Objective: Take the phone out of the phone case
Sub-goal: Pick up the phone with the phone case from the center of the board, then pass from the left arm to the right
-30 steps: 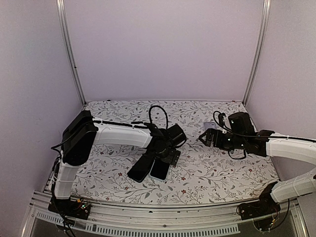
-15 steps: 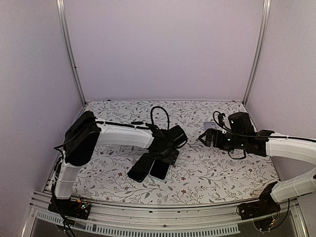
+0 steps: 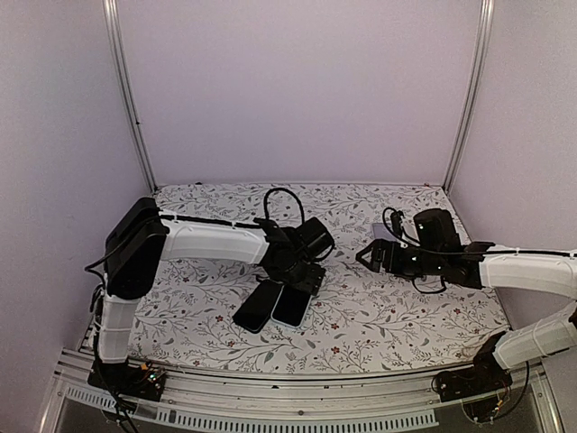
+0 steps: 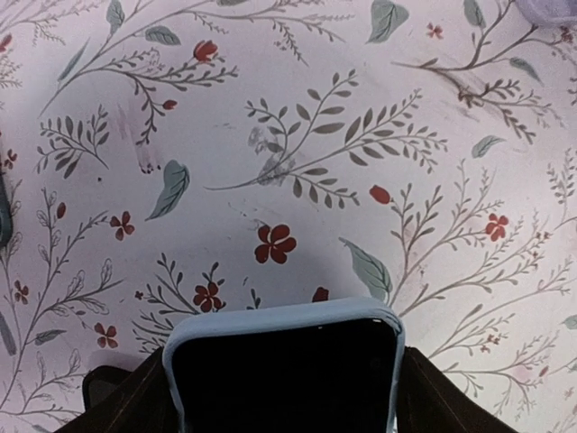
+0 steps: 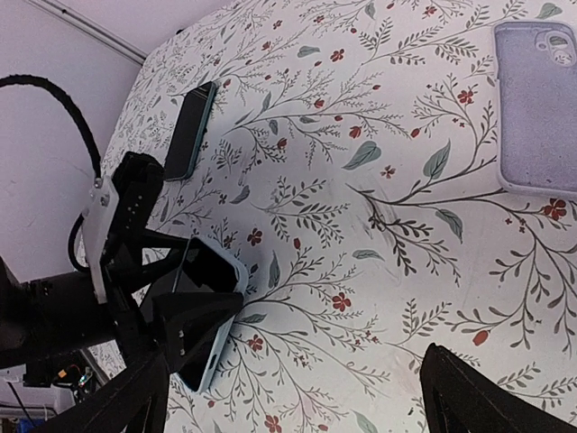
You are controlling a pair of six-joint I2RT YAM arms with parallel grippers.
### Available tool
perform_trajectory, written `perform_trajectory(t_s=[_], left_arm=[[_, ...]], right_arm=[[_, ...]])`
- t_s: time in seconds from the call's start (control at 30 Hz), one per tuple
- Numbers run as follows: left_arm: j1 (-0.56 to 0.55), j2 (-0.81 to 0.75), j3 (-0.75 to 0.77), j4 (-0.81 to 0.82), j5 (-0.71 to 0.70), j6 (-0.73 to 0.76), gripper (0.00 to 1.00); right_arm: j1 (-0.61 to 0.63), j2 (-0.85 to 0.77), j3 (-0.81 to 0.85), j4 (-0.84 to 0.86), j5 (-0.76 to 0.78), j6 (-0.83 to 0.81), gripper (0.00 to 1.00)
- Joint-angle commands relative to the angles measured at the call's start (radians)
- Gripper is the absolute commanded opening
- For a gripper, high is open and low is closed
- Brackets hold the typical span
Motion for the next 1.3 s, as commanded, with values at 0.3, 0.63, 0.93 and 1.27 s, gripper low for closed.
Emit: perform_trajectory(t_s=[0.3, 0.63, 0.93, 1.27], left_arm=[[0.097, -0.187, -0.034, 0.198, 0.190, -0.069, 0.43], [0.105, -0.215, -0.038, 0.277, 0.256, -0.119, 0.43], [0.105, -0.258, -0.079, 0.326, 0.246, -0.147, 0.43], [0.125, -0.329, -0.170, 0.424, 0.264, -0.188, 0.43]], right_arm=[[0.095, 0.037, -0.062, 0.258, -0.135, 0.014, 0.98], [0.195, 0.231, 0.033, 0.362, -0.144, 0.041, 0.92], [0.211, 0.356, 0.109, 0.410, -0.173, 0.106, 0.77], [0.212, 0.381, 0.125, 0.443, -0.206, 0.144, 0.40]])
